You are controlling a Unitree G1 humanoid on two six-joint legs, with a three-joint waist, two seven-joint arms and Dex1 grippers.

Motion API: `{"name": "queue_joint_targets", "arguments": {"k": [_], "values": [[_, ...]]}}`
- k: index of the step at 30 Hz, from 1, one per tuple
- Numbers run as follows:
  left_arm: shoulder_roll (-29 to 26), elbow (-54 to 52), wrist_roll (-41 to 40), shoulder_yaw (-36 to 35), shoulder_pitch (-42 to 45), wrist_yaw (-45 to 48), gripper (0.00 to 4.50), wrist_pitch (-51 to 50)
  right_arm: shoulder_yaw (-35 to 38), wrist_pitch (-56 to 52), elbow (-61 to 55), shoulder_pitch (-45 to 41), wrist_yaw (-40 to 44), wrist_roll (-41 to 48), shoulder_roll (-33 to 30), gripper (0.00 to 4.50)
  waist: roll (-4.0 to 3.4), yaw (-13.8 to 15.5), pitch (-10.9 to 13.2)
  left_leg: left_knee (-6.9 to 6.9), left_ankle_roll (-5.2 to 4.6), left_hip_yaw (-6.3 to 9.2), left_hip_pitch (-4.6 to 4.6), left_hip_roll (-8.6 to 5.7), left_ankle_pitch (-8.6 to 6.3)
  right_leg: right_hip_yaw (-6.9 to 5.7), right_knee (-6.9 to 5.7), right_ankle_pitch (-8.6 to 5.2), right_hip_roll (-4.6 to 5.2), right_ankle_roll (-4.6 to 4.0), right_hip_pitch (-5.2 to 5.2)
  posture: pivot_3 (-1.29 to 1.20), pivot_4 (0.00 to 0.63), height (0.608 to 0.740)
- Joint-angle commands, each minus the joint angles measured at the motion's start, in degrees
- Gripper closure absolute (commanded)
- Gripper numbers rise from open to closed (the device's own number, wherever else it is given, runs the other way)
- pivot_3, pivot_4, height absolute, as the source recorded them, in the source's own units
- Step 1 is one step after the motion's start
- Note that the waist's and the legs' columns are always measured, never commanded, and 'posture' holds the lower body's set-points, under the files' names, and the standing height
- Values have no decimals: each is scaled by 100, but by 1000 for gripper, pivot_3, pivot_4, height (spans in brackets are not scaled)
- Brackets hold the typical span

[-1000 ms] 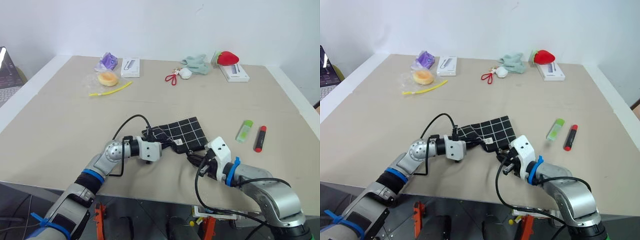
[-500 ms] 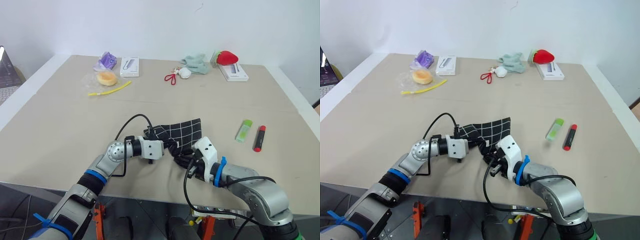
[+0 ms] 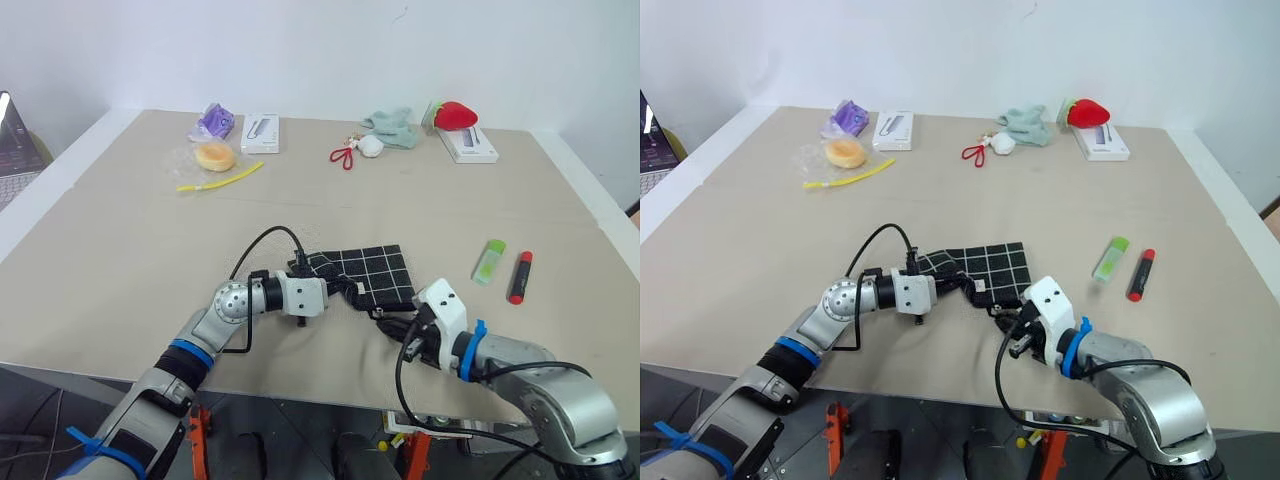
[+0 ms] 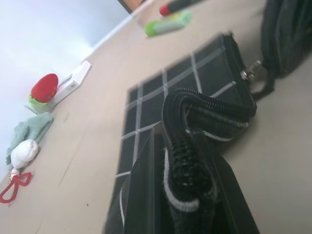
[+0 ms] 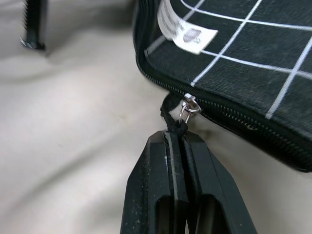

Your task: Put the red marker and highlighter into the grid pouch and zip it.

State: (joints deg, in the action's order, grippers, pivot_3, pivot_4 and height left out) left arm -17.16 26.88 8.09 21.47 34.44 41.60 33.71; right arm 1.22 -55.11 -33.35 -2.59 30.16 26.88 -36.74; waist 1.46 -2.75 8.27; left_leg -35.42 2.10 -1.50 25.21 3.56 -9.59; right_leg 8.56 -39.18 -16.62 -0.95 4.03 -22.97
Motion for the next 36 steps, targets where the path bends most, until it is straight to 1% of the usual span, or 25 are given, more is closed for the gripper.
{"name": "queue_joint_targets", "arguments": {"k": [1,4,8,10,11,13,15,17,18,22,24,32,34,36], "values": [[-17,-297,-284,-213,26,52,4500,-98,7,-123,-252,32,-165,-165,-197,4439,0,0,0,0,0,0,0,0,0,0,0,0,0,0,0,0,150,728],[-70,-430,-365,-206,-25,116,4500,-197,-15,-304,-267,-54,-314,-268,-321,4439,1,0,0,0,0,0,-1,0,0,0,0,0,0,0,0,0,150,728],[-115,-559,-274,-119,-131,159,4500,-286,498,-644,-415,-258,-380,350,114,4439,3,0,2,-1,0,0,-1,-1,0,0,0,0,1,0,1,0,150,728],[-132,-610,-155,-51,-195,139,4500,-298,850,-902,-491,-365,-413,717,347,3689,3,-5,3,0,0,0,-1,0,0,0,0,0,1,0,1,0,150,728],[-138,-625,-106,-28,-219,124,4500,-293,1014,-1027,-514,-428,-421,894,427,3399,3,-5,4,0,0,0,0,0,0,0,0,0,1,0,1,0,150,728],[-139,-634,-20,-15,-243,81,4500,-309,1245,-1237,-531,-539,-494,1130,532,2409,5,-3,5,0,0,1,0,0,0,0,0,0,1,0,0,0,150,728],[-143,-617,128,14,-237,15,4500,-274,1514,-1495,-392,-719,-746,1264,724,1321,5,-1,5,0,0,1,0,0,0,0,0,1,1,0,0,0,150,728],[-141,-602,291,54,-232,-53,4500,-212,1656,-1739,-222,-859,-994,1268,851,368,6,-1,6,0,0,1,0,0,0,-1,0,1,1,-1,0,0,150,728],[-135,-603,371,74,-236,-92,4500,-192,1679,-1845,-146,-909,-1103,1234,895,46,6,-1,6,0,0,1,0,-1,0,-1,0,1,1,-1,1,0,150,728],[-94,-643,570,127,-268,-241,4500,-205,1635,-2016,8,-1071,-1490,1035,1003,46,5,-2,6,1,0,0,1,-1,0,-1,0,1,3,-1,-1,0,150,728],[-36,-730,669,166,-316,-327,4500,-288,1414,-1960,24,-1129,-1749,801,1047,46,4,-1,5,2,0,0,1,-1,0,-1,0,0,2,-1,-2,0,150,728],[148,-937,795,217,-407,-482,4500,-526,928,-1965,-13,-1300,-2329,497,1728,46,4,-3,5,3,0,1,3,-1,0,-1,0,0,2,0,-3,0,150,728],[149,-951,795,222,-403,-499,4500,-550,734,-1908,40,-1305,-2444,286,1724,600,4,-4,5,3,0,0,3,-1,0,-1,0,0,2,0,-3,0,150,728],[146,-962,798,233,-404,-512,4500,-564,629,-1874,50,-1281,-2456,168,1668,1345,4,-5,5,2,-1,0,3,0,1,-1,0,1,2,-1,-3,0,150,728]]}}
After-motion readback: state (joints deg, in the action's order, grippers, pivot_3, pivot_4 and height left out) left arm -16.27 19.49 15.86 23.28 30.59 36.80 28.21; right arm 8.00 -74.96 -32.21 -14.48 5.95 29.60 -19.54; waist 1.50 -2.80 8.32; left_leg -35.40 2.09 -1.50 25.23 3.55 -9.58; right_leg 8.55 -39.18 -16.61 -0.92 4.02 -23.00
